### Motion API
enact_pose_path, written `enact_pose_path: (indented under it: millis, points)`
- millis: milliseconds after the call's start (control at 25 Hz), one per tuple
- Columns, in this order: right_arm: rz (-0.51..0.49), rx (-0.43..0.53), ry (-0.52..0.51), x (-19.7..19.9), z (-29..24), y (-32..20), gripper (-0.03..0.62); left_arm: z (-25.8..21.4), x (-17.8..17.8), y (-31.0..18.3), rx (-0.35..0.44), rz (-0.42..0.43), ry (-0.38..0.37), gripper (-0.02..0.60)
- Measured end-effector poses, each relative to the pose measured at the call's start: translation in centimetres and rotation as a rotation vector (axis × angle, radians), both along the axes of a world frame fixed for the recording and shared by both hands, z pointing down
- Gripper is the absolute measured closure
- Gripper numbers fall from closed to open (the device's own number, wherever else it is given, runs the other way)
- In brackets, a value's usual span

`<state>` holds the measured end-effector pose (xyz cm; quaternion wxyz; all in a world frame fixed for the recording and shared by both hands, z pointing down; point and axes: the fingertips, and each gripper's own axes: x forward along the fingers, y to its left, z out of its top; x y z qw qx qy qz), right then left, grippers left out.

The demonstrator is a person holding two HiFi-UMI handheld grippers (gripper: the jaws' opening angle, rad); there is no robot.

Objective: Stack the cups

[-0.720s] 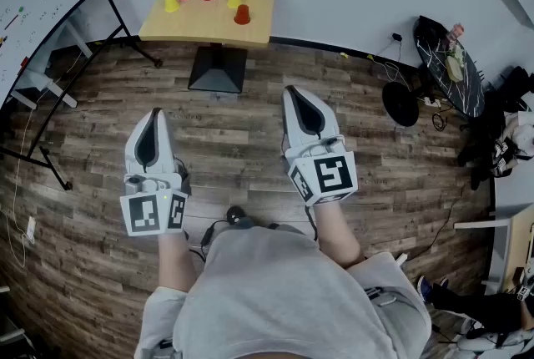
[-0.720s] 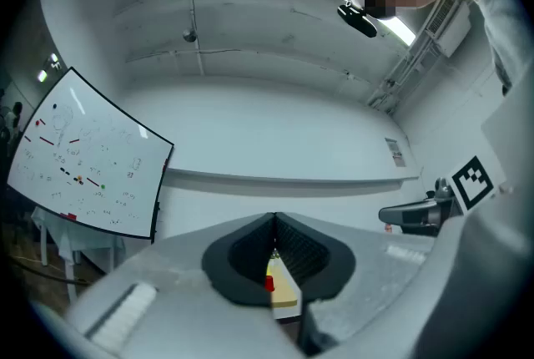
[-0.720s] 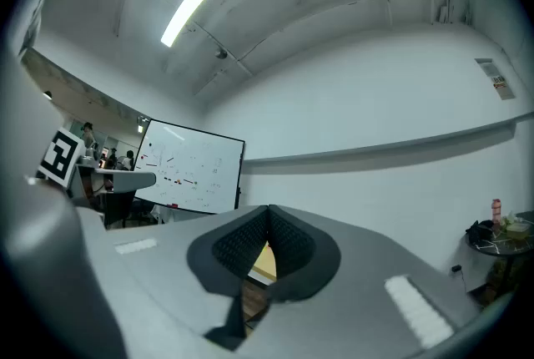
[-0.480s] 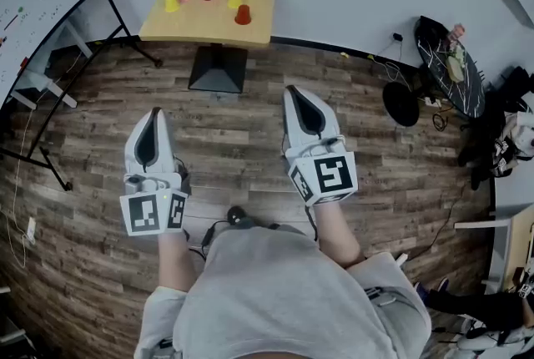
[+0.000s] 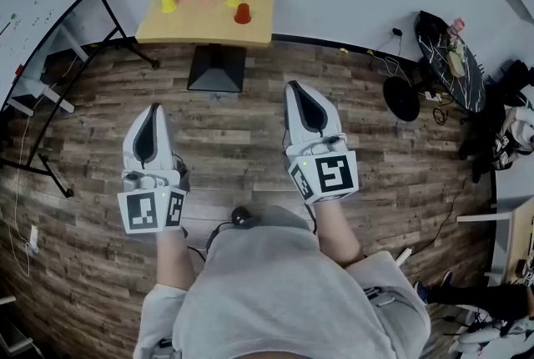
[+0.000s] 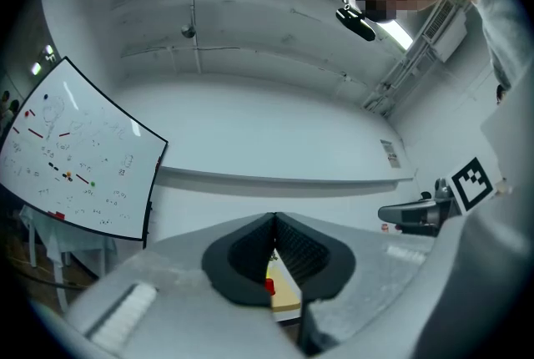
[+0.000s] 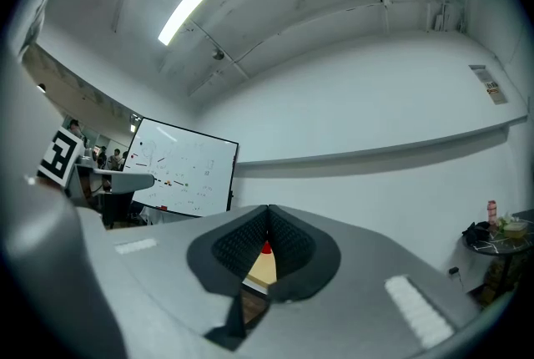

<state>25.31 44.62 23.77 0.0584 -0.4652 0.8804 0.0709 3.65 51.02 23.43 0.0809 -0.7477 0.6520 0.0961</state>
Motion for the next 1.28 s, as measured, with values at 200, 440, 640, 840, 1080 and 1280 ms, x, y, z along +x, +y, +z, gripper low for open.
enact_pose_path:
  millis: [200, 440, 640, 840, 1080, 1280]
  points:
    - [0.01, -0.024, 0.011, -0.8, 0.9, -1.2, 0.591, 0.4, -0.7, -1.4, -0.005, 0.018, 0.015, 0.577]
    - [0.002, -0.025, 0.018, -2.2, 1.0, -4.3, 0.591, 0.4, -2.4, -4.1, -0.002, -0.001, 0.025, 0.577]
    - [-0.006, -0.026, 0.001, -3.2, 1.0, -8.9, 0.591, -0.1, -3.4, -8.2, 0.02, -0.015, -0.002, 0.577]
    - [-0.023, -0.026, -0.001, -4.8, 0.7, -14.9, 0.591, -0.5, -4.0, -14.0, 0.02, -0.014, -0.032, 0.577]
    - [-0.05, -0.027, -0.003, -6.1, -0.4, -22.4, 0.591, -1.0, -4.7, -21.0, 0.005, -0.021, -0.021, 0.577]
    - [-0.069, -0.024, -0.008, -6.6, -0.5, -27.8, 0.591, -1.4, -5.2, -26.2, 0.012, -0.039, -0.026, 0.577]
